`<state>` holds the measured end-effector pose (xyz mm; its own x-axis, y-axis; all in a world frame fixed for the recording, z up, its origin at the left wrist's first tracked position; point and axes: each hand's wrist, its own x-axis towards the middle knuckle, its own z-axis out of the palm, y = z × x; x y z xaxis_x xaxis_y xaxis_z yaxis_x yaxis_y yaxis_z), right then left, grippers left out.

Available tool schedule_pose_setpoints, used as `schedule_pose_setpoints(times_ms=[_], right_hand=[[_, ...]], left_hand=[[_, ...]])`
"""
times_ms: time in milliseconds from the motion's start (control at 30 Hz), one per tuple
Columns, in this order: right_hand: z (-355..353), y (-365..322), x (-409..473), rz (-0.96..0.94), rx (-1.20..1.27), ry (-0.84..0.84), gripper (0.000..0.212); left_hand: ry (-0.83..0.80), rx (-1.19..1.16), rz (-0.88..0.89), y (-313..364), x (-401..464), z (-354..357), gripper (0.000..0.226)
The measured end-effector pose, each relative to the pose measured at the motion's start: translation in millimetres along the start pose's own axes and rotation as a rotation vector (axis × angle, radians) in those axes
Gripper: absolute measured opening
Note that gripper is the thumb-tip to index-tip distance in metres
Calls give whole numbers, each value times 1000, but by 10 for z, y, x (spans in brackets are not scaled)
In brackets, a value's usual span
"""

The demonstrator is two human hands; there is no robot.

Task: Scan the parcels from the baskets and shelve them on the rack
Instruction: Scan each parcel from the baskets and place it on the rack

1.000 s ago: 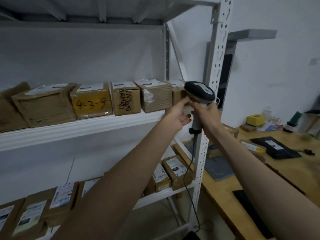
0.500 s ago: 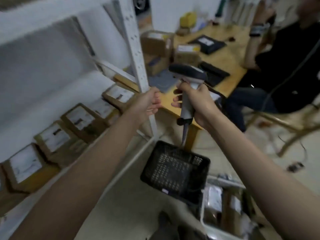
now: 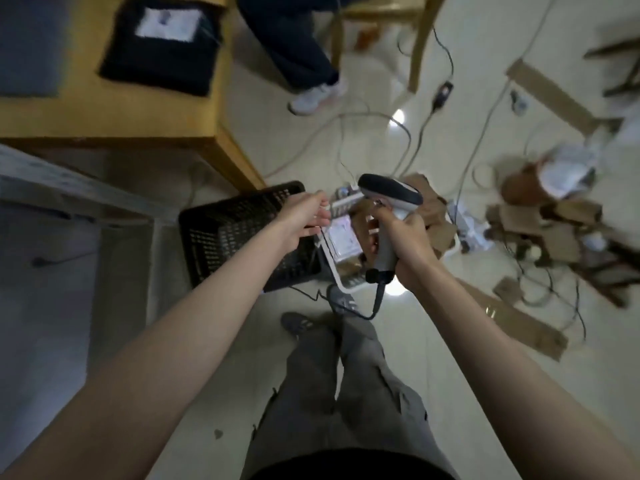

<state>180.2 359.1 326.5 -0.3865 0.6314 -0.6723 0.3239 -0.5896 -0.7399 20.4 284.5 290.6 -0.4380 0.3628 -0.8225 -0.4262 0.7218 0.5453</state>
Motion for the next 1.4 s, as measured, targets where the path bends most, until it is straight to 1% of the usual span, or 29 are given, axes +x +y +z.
schedule_pose_setpoints(times_ms=[33, 100, 167, 233, 300, 367, 433, 467, 567, 667, 733, 767, 833, 867, 900, 1000, 1100, 1167, 1233, 1400], right_hand=[[-122, 123, 50, 19, 3, 42, 5], [-399, 406, 216, 61, 5, 128, 8], [-628, 710, 406, 104, -9, 207, 11], [-795, 1011, 564, 159, -9, 255, 4], [-931, 1281, 702, 216, -6, 293, 18], [-1050, 1504, 840, 252, 2, 313, 30], [-1140, 1707, 988, 268, -4, 320, 35], [-1176, 1805, 1072, 272, -11, 323, 35], [-1269, 2120, 1348, 279, -47, 328, 33], [-1356, 2447, 1638, 288, -52, 333, 34], [-1418, 2655, 1816, 297, -41, 334, 35], [-1449, 2753, 1898, 297, -35, 331, 36], [-1503, 2945, 2030, 302, -29, 333, 36], [-1525, 3030, 2090, 304, -29, 337, 36], [-1545, 3110, 2151, 303, -27, 343, 35], [-1596, 3319, 2278, 310, -24, 345, 32], [-1625, 3473, 2310, 313, -11, 349, 31], [-1641, 3534, 2290, 312, -5, 354, 31], [-1649, 3562, 2248, 313, -11, 355, 30], [-1635, 3497, 2077, 290, 7, 345, 27]], left_hand=[[-15, 26, -11, -75, 78, 111, 16], [-55, 80, -52, -246, 296, 388, 13], [-91, 132, -98, -426, 529, 640, 19], [-118, 180, -140, -599, 743, 851, 25], [-140, 220, -184, -748, 933, 1057, 29], [-162, 255, -217, -878, 1123, 1259, 26], [-161, 271, -239, -1011, 1345, 1454, 17], [-157, 280, -244, -1080, 1473, 1553, 17], [-155, 303, -258, -1337, 1862, 1834, 28], [-130, 313, -296, -1665, 2291, 2121, 19], [-111, 302, -310, -1875, 2551, 2306, 25], [-115, 294, -321, -1969, 2669, 2393, 32], [-114, 281, -359, -2166, 2899, 2563, 67], [-99, 271, -373, -2242, 3000, 2635, 79], [-80, 253, -378, -2307, 3105, 2698, 83], [-35, 186, -397, -2410, 3403, 2847, 79], [-71, 107, -428, -2460, 3600, 2925, 81], [-79, 94, -443, -2509, 3678, 2948, 76], [-72, 98, -454, -2565, 3708, 2945, 73], [-59, 73, -396, -2589, 3522, 2852, 80]])
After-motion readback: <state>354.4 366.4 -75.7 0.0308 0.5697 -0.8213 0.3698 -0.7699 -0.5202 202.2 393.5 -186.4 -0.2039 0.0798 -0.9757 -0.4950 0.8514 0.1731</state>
